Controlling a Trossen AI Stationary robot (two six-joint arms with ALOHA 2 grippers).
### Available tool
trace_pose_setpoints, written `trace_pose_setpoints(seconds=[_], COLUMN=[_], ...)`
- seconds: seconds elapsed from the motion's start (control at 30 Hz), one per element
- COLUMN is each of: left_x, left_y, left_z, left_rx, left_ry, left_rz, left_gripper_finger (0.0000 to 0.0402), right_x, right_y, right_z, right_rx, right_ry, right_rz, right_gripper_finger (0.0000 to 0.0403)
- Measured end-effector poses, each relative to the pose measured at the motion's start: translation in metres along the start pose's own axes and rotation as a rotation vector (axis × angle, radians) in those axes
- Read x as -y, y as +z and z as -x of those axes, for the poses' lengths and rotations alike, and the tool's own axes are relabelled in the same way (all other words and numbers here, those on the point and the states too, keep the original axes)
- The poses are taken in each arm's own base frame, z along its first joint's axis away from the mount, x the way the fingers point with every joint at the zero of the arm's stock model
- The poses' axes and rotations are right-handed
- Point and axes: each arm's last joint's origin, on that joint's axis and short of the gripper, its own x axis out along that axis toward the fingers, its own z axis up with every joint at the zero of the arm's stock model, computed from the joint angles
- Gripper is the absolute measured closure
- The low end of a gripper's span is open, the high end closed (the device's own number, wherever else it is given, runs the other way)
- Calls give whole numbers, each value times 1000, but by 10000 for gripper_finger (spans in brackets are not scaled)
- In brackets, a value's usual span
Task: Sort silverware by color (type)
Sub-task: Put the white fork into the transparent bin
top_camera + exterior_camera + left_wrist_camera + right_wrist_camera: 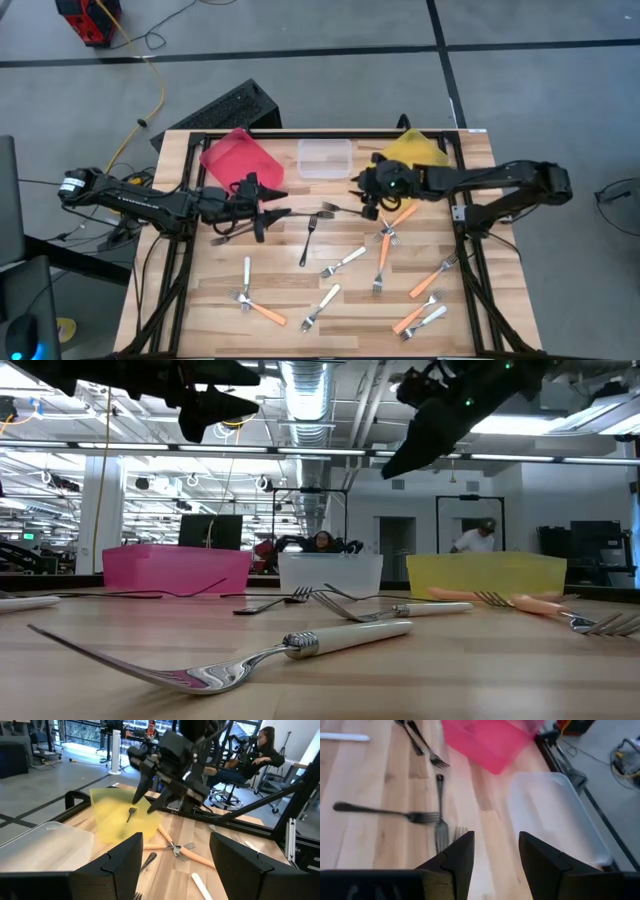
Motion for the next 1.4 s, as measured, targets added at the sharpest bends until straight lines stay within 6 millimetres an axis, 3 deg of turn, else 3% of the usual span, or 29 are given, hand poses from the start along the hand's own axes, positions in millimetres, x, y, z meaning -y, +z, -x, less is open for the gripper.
trace_pose_setpoints(seconds=[0.4, 0.67, 0.87, 1.03, 1.23, 1.4], left_x=[-1, 0, 1, 2, 1, 1], left_y=[-3, -3, -3, -3, -4, -6], left_z=[0, 0, 0, 0, 0, 0], left_rx=[-28, -29, -39, -41, -47, -69], left_ry=[6, 3, -43, -49, -47, -42], left_rz=[6, 5, 8, 8, 5, 2], left_gripper_finger=[184, 184, 184, 184, 184, 184], right_x=[-23, -23, -36, -68, -114, -128], right_y=[-37, -52, -49, -44, -45, -40], right_z=[-66, -86, -80, -67, -52, -46], right_rx=[-142, -197, -175, -152, -117, -57], right_ry=[31, 100, 219, 383, 455, 453], right_rz=[33, -5, 29, 111, 267, 276], right_gripper_finger=[223, 223, 223, 223, 223, 219])
